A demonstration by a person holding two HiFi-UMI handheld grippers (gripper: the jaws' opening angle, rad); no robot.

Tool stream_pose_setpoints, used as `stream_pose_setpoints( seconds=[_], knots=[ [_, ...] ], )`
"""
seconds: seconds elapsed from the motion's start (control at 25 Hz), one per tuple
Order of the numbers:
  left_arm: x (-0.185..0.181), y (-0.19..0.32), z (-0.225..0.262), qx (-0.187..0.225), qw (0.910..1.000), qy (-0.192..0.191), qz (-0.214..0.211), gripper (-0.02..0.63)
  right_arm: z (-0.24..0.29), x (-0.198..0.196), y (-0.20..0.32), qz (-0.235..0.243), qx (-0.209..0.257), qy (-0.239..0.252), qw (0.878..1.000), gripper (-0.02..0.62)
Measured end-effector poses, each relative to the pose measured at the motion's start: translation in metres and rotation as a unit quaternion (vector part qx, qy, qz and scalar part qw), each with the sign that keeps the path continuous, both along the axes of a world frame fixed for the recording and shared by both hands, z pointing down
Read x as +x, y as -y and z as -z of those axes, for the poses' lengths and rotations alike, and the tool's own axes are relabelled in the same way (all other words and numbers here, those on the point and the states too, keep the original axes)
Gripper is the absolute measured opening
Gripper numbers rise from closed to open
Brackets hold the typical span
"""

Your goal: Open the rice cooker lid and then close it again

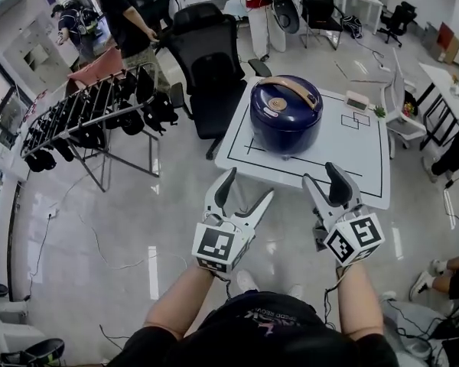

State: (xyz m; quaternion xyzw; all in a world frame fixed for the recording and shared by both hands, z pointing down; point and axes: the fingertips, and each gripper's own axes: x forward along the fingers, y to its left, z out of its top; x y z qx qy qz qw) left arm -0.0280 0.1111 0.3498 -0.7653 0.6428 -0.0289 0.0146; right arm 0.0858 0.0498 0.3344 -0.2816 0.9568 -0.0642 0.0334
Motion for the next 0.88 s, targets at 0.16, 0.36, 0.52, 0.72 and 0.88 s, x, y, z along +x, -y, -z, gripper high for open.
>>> stream_pose_setpoints(
  seconds=[0.16,0.36,0.52,0.72,0.88],
  knots=[
    [-0.023,0.006,0.0,0.002,0.9999,0.006,-0.016,0.35,0.0,-0.024,0.005,-0.011,0.003,-0.001,1.0,0.242],
    [-0.043,0.011,-0.002,0.0,0.9995,0.008,-0.03,0.35,-0.001,-0.043,0.008,-0.022,0.004,-0.002,1.0,0.242],
    [-0.052,0.017,-0.003,-0.001,0.9993,0.004,-0.037,0.348,-0.001,-0.051,0.012,-0.028,0.002,-0.004,1.0,0.242],
    [-0.059,0.026,-0.003,-0.002,0.9993,0.004,-0.038,0.348,-0.003,-0.056,0.025,-0.031,-0.002,-0.004,1.0,0.242],
    [-0.064,0.036,-0.004,-0.002,0.9995,0.001,-0.03,0.348,-0.003,-0.062,0.037,-0.024,0.0,-0.008,1.0,0.242]
  ],
)
